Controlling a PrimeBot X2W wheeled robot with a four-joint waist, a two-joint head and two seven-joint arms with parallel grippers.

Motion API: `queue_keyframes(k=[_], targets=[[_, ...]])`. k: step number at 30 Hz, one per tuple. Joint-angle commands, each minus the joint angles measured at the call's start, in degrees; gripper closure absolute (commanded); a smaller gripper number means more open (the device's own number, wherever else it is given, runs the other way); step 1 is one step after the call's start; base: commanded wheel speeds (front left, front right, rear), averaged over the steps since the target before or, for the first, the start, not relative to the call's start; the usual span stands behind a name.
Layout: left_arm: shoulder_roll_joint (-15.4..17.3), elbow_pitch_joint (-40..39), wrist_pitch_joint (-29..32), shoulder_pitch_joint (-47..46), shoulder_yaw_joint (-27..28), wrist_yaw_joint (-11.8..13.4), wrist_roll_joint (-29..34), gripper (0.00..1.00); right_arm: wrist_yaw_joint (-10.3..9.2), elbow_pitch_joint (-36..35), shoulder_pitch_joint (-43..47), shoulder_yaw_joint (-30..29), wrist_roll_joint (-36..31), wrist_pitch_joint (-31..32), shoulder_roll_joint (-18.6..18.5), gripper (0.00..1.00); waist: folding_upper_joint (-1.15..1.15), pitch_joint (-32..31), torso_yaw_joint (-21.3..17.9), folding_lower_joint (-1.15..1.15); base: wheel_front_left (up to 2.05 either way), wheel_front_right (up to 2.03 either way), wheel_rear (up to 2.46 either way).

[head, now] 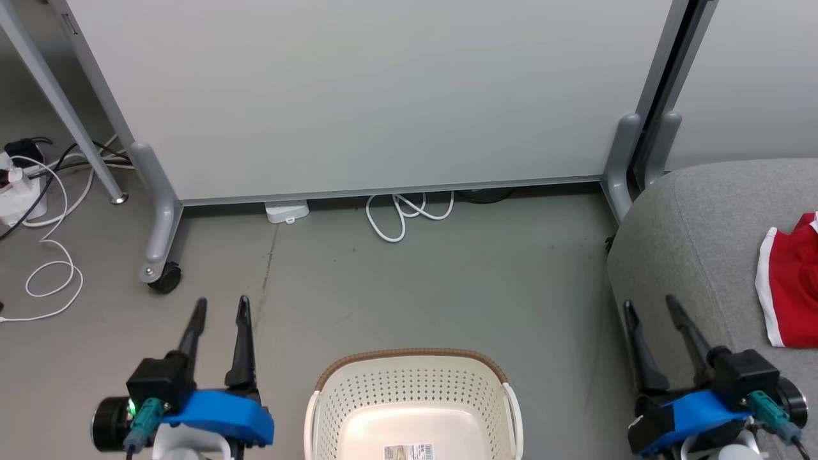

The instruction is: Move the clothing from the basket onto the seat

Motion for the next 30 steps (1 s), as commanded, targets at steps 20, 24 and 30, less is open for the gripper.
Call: queue_keyframes(k=[20, 24, 30], targets=[[-0.2, 0.3, 5.0, 1.2, 1.6, 0.1, -17.7, 1.0, 0.0, 1.7, 0.1, -1.1, 18.7, 5.0, 0.3, 1.0, 0.0, 0.0, -0.5, 0.0, 0.0, 0.0, 0.0], [-0.2, -0.3, 6.0, 1.1, 1.9, 0.2, -21.6, 1.0, 0.0, 1.4, 0.0, -1.3, 22.9, 6.0, 0.4, 1.0, 0.0, 0.0, -0.6, 0.0, 0.0, 0.0, 0.0], [-0.2, -1.2, 7.3, 1.1, 2.4, 0.4, -27.2, 1.0, 0.0, 1.2, -0.2, -1.5, 28.8, 7.3, 0.4, 1.0, 0.0, 0.1, -0.7, 0.0, 0.0, 0.0, 0.0]])
